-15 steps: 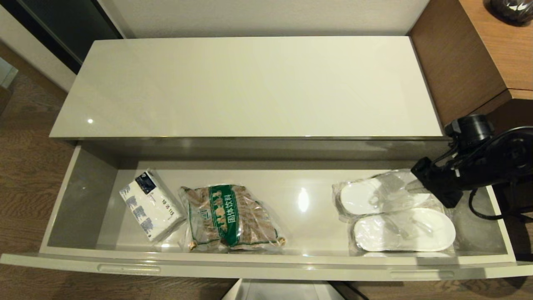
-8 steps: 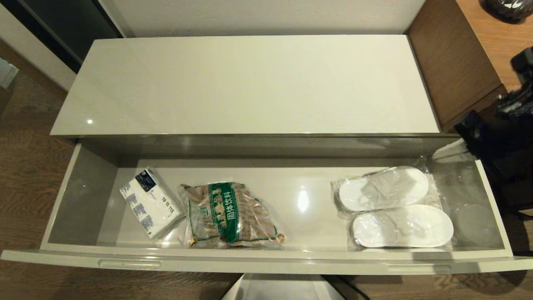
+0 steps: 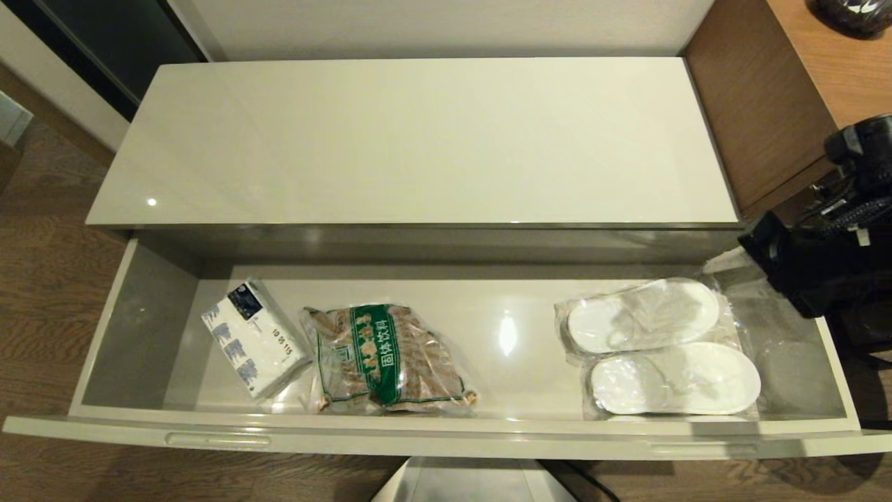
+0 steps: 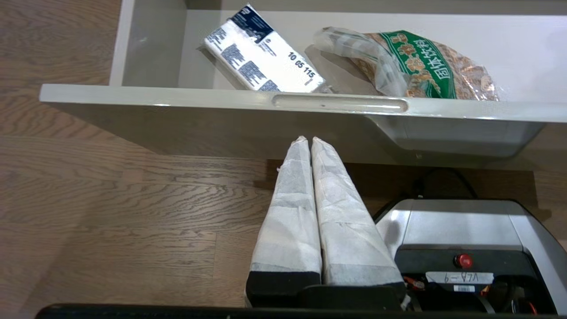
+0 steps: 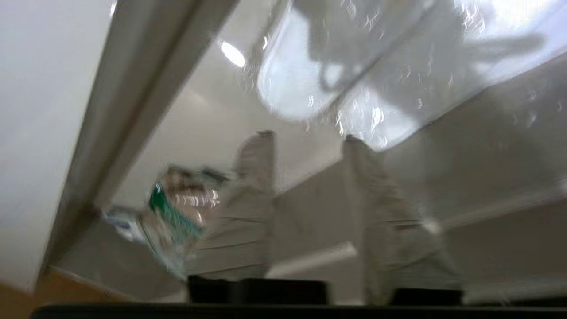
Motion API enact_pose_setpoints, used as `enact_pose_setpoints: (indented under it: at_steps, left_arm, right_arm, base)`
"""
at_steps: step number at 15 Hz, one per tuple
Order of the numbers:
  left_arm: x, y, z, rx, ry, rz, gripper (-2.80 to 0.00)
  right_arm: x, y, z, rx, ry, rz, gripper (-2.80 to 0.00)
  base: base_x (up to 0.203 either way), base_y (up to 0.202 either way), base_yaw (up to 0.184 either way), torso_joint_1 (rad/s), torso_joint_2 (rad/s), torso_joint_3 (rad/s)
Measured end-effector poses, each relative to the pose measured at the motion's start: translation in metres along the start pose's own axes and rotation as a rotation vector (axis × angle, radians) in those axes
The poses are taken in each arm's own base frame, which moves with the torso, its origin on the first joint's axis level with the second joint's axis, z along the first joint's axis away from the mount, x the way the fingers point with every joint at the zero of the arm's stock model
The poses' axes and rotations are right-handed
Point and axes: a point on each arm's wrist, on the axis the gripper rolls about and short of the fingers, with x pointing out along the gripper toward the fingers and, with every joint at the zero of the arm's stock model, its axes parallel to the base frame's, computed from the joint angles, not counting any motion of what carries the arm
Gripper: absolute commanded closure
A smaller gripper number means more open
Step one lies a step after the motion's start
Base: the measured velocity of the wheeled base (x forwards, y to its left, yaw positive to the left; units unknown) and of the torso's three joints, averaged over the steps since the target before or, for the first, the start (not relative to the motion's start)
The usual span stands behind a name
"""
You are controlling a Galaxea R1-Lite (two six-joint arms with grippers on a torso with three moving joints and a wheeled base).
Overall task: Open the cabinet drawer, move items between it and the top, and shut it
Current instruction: Take out the disposable slippers from the drawer
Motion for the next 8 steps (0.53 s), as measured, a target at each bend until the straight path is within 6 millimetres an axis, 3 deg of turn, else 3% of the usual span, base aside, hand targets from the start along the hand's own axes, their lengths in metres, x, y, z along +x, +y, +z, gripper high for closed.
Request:
enact_pose_setpoints:
  at_steps: [8]
  left_arm:
    - [0.000,0.000,0.000,0.000,0.000,-0.001,0.00]
  right_arm:
    - [0.075,-0.029,-0.001,-0.027,-0.042,-0.033,-2.80]
  base:
    - [0.000,0.000,0.000,0.000,0.00,0.000]
